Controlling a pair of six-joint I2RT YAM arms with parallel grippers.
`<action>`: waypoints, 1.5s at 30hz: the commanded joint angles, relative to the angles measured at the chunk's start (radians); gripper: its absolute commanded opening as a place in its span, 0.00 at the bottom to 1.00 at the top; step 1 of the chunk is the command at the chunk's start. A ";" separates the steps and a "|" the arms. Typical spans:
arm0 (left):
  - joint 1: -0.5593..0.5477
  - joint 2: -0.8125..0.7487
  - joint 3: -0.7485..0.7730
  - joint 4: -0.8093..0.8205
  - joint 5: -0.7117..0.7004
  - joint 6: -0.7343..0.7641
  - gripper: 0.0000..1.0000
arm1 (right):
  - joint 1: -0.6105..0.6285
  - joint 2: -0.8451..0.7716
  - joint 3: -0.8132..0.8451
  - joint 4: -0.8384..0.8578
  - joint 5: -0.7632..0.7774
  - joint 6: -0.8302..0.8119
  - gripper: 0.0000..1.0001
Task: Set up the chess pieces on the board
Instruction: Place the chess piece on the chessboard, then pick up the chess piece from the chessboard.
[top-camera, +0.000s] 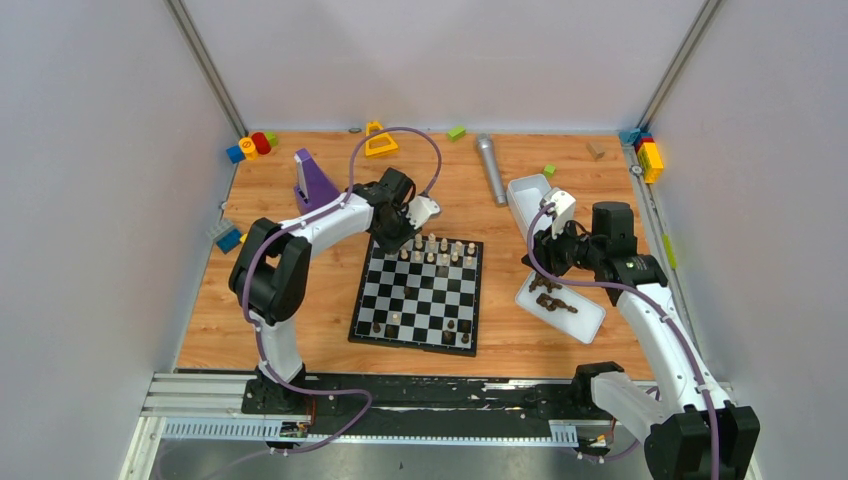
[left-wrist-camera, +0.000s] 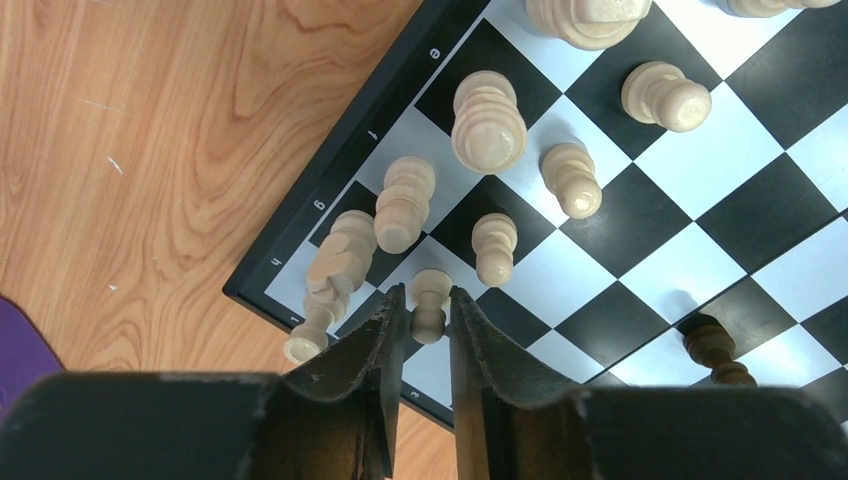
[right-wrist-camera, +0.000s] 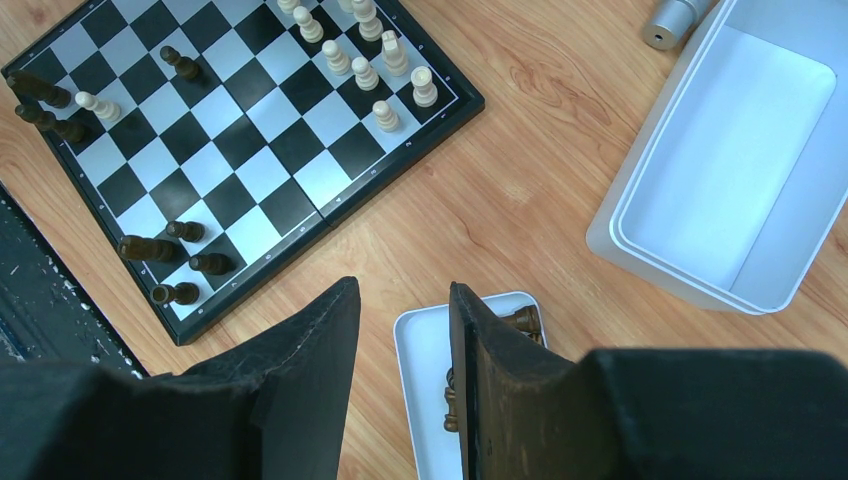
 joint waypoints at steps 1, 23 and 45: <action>0.004 0.000 0.031 0.025 -0.006 -0.025 0.33 | -0.005 0.001 0.000 0.002 -0.009 -0.018 0.39; 0.009 -0.373 -0.229 -0.070 0.234 0.094 0.65 | -0.002 0.002 -0.001 0.001 -0.011 -0.023 0.39; -0.229 -0.314 -0.363 -0.068 0.202 0.107 0.71 | -0.003 -0.003 -0.009 0.000 -0.006 -0.027 0.39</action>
